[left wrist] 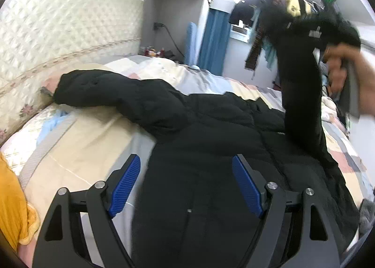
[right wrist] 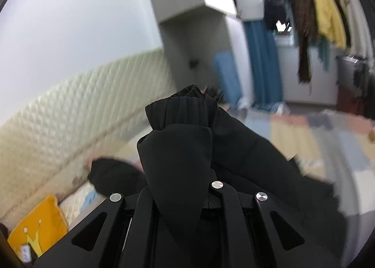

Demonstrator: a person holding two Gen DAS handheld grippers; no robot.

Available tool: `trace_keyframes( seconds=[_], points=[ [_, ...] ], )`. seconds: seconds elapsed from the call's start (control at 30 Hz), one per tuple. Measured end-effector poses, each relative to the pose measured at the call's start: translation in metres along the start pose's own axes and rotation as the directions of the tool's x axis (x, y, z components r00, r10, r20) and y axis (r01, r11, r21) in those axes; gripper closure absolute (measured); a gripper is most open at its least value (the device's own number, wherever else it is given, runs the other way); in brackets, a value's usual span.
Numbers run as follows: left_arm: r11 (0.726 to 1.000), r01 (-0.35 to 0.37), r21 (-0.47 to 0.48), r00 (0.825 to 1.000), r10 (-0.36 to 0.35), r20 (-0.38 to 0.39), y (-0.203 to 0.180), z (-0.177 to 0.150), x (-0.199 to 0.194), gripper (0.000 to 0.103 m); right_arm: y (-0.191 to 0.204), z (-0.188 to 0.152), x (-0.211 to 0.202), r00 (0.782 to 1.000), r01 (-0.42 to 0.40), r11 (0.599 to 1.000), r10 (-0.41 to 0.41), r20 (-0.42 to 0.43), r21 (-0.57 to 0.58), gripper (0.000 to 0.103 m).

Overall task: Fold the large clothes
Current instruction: 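Carry the held sleeve across the jacket body toward the left tool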

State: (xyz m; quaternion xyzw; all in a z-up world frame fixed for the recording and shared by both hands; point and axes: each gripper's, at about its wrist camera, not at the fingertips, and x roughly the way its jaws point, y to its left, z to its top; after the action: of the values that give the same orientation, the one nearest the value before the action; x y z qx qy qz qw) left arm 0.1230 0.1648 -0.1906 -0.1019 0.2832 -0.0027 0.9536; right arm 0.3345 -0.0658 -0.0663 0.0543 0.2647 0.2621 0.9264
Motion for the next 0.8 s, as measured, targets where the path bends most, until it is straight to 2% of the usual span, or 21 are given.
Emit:
trace_keyframes(
  seconds=[0.13,0.27,0.53,0.63,0.8],
  points=[
    [0.999,-0.025,-0.038,1.0,0.025,-0.004,0.014,0.002,0.003,0.022,0.009,-0.041,0.058,0.994,-0.042,0.999,0.041,-0.101,-0.01,0.095],
    [0.997,-0.032,-0.069,0.999,0.031,-0.016,0.025,0.002,0.009,0.022,0.013,-0.08,0.098,0.981,-0.071,0.997,0.071,-0.178,0.011,0.095],
    [0.991,-0.028,-0.128,1.0,0.026,-0.017,0.036,0.001,0.023,0.022,0.015,-0.143,0.145,0.957,-0.067,0.998,0.06,-0.283,-0.015,0.095],
    [0.99,-0.033,-0.139,0.999,0.032,-0.008,0.038,0.001,0.026,0.022,0.014,-0.152,0.153,0.946,-0.063,0.998,0.051,-0.321,-0.025,0.095],
    [0.988,-0.011,-0.151,0.999,0.005,-0.04,0.041,-0.002,0.033,0.022,0.018,-0.142,0.144,0.955,-0.04,0.999,0.028,-0.296,-0.036,0.094]
  ],
)
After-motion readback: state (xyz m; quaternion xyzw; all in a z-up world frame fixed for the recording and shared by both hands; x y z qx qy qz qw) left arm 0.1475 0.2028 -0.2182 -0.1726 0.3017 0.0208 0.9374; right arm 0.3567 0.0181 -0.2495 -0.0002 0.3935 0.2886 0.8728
